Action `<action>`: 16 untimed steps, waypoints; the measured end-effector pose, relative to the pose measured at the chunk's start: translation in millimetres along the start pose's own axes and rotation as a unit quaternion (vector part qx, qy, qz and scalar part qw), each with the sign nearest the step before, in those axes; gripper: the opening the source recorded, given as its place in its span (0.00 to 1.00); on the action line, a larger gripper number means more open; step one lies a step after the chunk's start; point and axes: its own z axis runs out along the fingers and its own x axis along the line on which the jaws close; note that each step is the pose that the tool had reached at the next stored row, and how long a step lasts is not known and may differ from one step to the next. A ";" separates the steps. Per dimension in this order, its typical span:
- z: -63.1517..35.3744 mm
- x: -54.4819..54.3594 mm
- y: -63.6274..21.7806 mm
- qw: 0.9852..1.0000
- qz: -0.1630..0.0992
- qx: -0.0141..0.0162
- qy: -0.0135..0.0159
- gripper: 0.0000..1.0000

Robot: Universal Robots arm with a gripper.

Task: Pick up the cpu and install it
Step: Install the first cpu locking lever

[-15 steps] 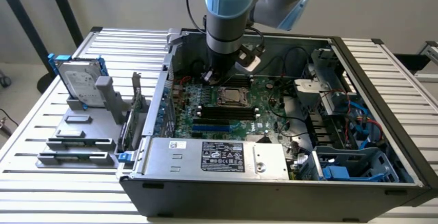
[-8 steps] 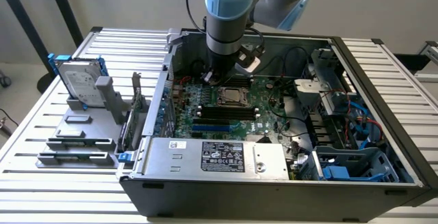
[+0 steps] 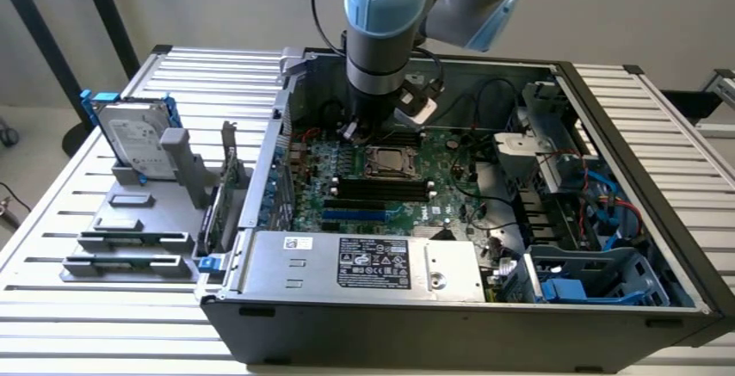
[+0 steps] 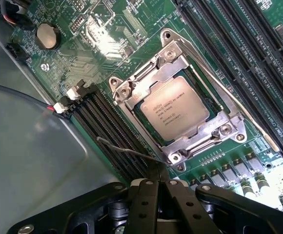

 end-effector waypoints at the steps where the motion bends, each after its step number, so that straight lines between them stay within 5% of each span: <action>1: 0.3 0.3 0.5 1.000 0.000 0.000 0.000 0.11; 16: 3.7 3.5 6.1 1.000 0.004 -0.002 0.000 0.11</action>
